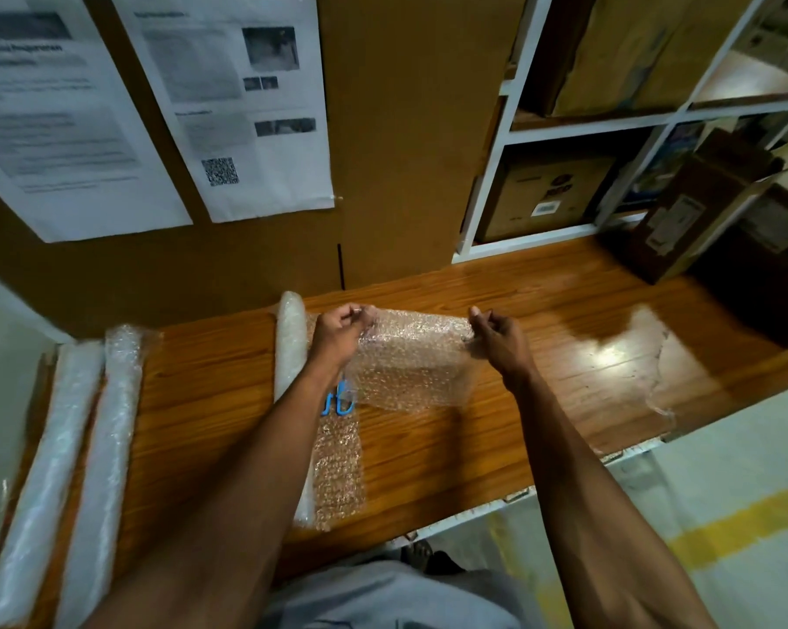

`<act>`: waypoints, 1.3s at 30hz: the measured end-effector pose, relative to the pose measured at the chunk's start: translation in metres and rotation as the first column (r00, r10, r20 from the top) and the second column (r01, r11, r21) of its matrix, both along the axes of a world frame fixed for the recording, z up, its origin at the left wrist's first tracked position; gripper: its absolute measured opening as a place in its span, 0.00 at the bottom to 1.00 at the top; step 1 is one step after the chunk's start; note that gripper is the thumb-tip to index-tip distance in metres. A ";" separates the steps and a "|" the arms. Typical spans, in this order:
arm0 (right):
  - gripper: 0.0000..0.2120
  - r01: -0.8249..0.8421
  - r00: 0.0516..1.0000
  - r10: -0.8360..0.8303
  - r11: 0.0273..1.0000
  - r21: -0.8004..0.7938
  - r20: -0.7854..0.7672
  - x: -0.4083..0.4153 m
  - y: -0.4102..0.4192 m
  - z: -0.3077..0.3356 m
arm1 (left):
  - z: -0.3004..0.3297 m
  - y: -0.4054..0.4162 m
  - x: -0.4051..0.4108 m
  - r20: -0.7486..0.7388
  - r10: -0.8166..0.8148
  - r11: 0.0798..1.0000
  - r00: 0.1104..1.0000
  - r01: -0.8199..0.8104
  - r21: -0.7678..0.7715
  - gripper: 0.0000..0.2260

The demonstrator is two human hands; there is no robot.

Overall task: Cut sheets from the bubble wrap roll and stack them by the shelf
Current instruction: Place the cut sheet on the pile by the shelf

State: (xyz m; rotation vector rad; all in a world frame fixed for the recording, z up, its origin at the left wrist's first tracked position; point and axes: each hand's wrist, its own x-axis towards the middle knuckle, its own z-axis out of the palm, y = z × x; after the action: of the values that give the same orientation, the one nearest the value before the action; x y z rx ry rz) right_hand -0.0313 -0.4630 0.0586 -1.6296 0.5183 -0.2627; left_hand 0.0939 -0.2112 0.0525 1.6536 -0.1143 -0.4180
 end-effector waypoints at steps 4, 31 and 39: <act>0.19 0.054 0.998 -0.052 0.993 0.109 -0.027 0.000 0.003 0.008 | -0.002 0.006 0.003 -0.065 -0.098 0.991 0.993 0.104 0.081 0.42; 0.21 -0.042 0.967 0.138 0.914 0.403 -0.213 -0.027 -0.109 -0.018 | -0.013 -0.106 -0.019 -0.130 0.002 0.963 0.992 0.033 0.269 0.32; 0.34 -0.077 0.957 0.151 0.955 0.288 -0.246 -0.023 -0.250 -0.027 | -0.035 -0.240 -0.023 -0.192 0.007 0.953 0.981 0.052 0.299 0.31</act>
State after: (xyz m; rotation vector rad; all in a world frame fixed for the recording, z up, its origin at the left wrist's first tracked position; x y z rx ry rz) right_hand -0.0541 -0.7133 0.0312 -1.4214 0.6311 0.1153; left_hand 0.0710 -0.4511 0.0173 1.9042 0.0788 -0.6350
